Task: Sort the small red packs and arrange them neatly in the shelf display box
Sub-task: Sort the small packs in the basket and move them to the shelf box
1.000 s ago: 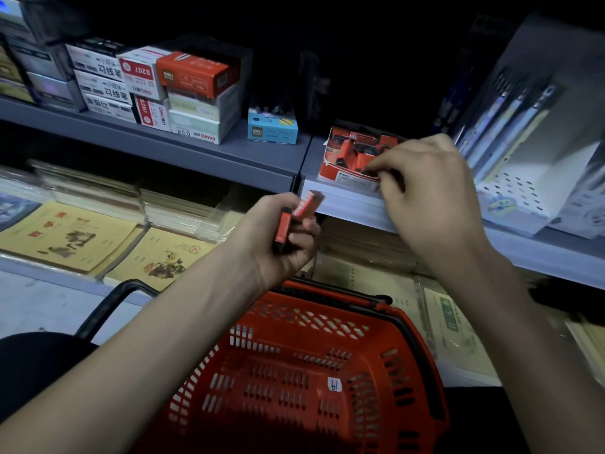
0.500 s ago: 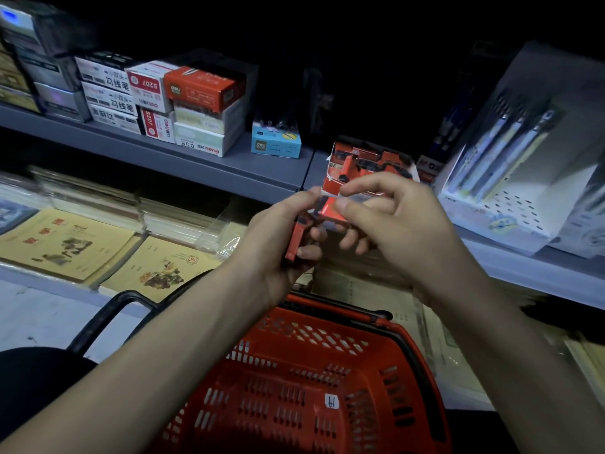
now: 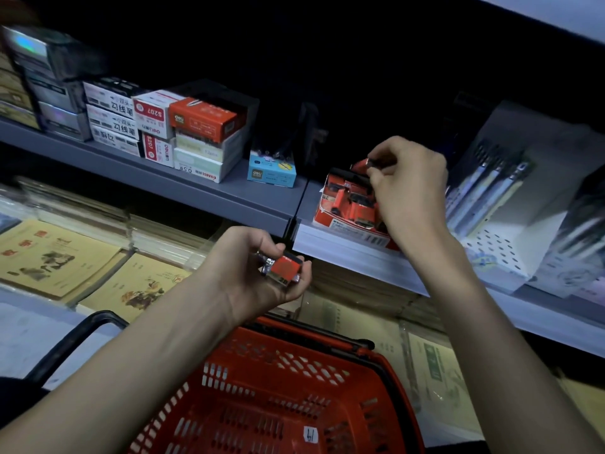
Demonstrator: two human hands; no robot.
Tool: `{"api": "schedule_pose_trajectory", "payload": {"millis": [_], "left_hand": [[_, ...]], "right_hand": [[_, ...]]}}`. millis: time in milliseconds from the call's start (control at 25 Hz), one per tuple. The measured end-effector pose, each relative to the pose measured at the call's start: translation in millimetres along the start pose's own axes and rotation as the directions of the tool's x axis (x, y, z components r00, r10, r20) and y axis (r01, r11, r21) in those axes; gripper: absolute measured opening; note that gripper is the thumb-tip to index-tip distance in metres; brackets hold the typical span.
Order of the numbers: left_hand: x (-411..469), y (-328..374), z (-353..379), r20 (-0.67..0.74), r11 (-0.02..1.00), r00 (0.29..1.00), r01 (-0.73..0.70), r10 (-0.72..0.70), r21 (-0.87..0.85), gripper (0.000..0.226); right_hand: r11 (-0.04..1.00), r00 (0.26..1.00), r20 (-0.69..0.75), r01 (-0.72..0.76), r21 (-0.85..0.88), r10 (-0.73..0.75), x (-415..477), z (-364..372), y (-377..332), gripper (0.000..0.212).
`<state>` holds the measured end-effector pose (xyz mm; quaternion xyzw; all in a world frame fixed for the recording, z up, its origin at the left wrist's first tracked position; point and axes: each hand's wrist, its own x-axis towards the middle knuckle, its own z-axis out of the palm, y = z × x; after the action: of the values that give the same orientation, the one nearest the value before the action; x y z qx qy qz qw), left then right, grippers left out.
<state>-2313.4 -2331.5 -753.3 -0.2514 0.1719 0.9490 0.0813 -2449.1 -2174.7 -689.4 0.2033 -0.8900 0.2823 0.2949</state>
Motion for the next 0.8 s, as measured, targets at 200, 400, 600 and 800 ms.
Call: {"api": "schedule_pose_trajectory", "payload": {"millis": [200,400,600,800], "left_hand": [[1,8,1,0.064,0.998,0.997,-0.039,0.036,0.053,0.053],[-3,8,9,0.118,0.992,0.99,-0.082,0.071,0.093,0.034],[-5,8,12,0.178,0.989,0.977,-0.133,0.12,0.06,0.046],[-1,3,9,0.258,0.986,0.954,-0.165,0.15,0.036,0.047]], "right_hand": [[0.995,0.992,0.118,0.05,-0.086,-0.04,12,18,2,0.019],[0.99,0.975,0.22,0.046,-0.131,-0.016,6,11,-2,0.041],[0.948,0.975,0.207,-0.138,0.288,0.079,-46,-28,-35,0.02],[0.902,0.898,0.43,-0.26,0.345,0.095,-93,-18,-53,0.015]]}}
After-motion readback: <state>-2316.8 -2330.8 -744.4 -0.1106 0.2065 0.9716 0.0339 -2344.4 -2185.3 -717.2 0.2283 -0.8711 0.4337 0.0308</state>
